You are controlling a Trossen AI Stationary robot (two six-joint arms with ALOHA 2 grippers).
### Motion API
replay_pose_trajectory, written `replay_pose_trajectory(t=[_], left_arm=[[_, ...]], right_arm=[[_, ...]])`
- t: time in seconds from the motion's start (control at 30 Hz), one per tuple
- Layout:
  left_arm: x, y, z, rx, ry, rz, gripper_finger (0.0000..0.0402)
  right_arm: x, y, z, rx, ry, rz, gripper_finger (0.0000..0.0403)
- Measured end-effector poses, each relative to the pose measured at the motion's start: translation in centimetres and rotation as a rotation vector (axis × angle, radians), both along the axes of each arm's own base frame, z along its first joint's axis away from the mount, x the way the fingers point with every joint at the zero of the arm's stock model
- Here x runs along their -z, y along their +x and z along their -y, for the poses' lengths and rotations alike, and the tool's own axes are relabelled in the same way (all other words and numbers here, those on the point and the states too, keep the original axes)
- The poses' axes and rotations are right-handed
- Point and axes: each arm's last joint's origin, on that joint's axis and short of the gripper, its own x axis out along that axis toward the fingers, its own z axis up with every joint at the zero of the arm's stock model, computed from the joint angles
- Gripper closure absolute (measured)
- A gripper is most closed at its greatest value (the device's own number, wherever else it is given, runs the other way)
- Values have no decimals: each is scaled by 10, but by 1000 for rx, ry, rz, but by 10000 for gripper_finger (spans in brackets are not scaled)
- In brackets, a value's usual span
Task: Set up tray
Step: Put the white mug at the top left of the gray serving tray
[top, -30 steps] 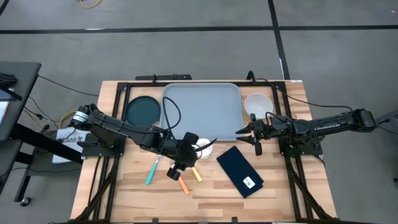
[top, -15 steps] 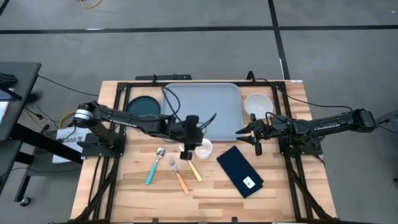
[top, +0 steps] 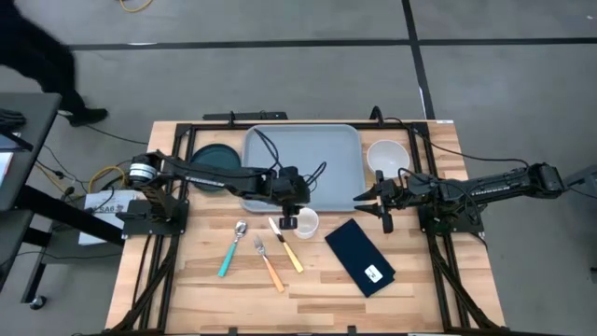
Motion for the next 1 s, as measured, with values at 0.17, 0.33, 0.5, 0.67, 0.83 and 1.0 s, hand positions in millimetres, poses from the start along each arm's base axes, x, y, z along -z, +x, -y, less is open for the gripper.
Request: replay_pose_trajectory(t=[0.17, 0.33, 0.5, 0.67, 0.83, 1.0], left_arm=[[-1, 0, 1, 12, -13, 0, 269], [-1, -3, 3, 62, -82, -19, 269], [7, -1, 5, 74, -108, -56, 269], [8, -1, 4, 35, -88, -53, 269], [8, -1, 2, -8, -40, -58, 269], [8, -1, 2, -9, -37, -58, 269]], right_arm=[[0, 0, 0, 0, 0, -1, 290], [1, 0, 0, 0, -1, -12, 290], [2, -1, 0, 0, -1, -26, 290], [3, -1, 0, 1, -1, -27, 290], [3, -1, 0, 1, -1, -27, 290], [3, -1, 0, 1, -1, -27, 290]])
